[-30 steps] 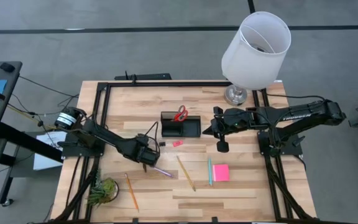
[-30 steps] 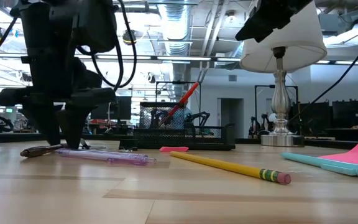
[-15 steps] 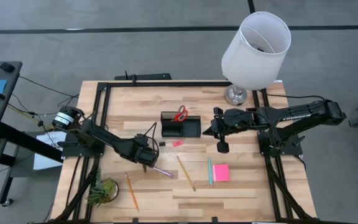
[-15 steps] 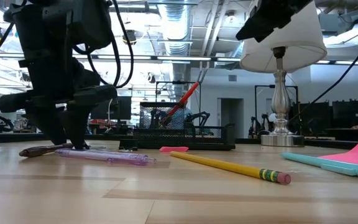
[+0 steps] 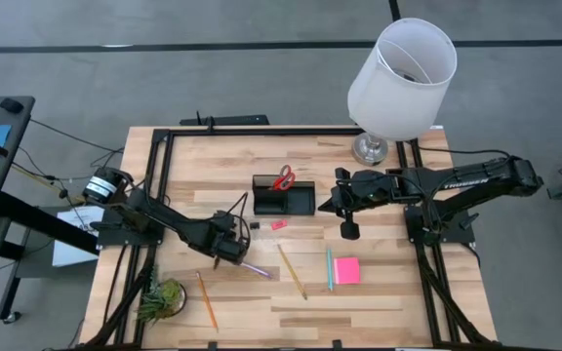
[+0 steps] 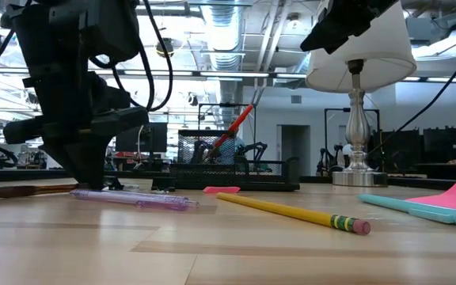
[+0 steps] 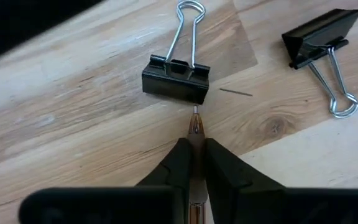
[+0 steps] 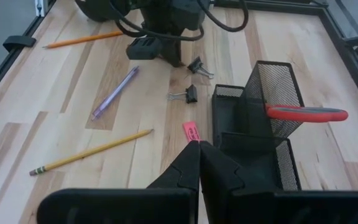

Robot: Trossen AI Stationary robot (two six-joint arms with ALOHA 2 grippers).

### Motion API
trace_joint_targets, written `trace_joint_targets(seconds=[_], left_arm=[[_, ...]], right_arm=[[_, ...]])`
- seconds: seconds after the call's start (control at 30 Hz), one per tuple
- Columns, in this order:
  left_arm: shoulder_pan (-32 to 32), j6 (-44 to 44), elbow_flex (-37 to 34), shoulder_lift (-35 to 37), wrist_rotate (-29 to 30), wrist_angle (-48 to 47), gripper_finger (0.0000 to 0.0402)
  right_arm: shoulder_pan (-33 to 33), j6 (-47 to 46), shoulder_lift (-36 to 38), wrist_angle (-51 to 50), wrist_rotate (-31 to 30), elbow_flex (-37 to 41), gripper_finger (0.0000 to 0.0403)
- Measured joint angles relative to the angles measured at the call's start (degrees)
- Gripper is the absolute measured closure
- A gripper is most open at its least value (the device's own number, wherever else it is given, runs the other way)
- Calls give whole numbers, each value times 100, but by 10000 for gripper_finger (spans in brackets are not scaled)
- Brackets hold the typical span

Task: Pick and place office supplies into organizer
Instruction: Put the brown pen into the top left compartment of the black desk organizer

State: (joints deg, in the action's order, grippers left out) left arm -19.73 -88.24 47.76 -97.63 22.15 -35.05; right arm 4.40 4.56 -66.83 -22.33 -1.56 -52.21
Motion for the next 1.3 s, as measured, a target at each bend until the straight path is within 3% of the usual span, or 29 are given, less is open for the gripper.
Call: trace_joint_targets(seconds=[0.17,0.33,0.47,0.6,0.8,1.13,1.3], left_arm=[[-281,372,614,-35,246,-138,379],[-472,1084,1437,-22,1201,-570,391],[-465,1711,2124,-8,2497,-1240,382],[-331,2175,2659,-1,4186,-1734,382],[-59,2897,2933,5,6065,-1842,389],[729,3083,2889,-8,6145,-1589,390],[969,4800,2903,-8,5480,-65,391]], right_arm=[[0,0,0,0,0,0,401],[0,-1,0,24,0,0,401],[3,-2,0,61,0,0,401],[11,-4,0,55,0,0,401],[11,-5,0,50,0,0,401],[9,-2,0,94,0,0,401],[-10,46,0,259,-2,0,401]])
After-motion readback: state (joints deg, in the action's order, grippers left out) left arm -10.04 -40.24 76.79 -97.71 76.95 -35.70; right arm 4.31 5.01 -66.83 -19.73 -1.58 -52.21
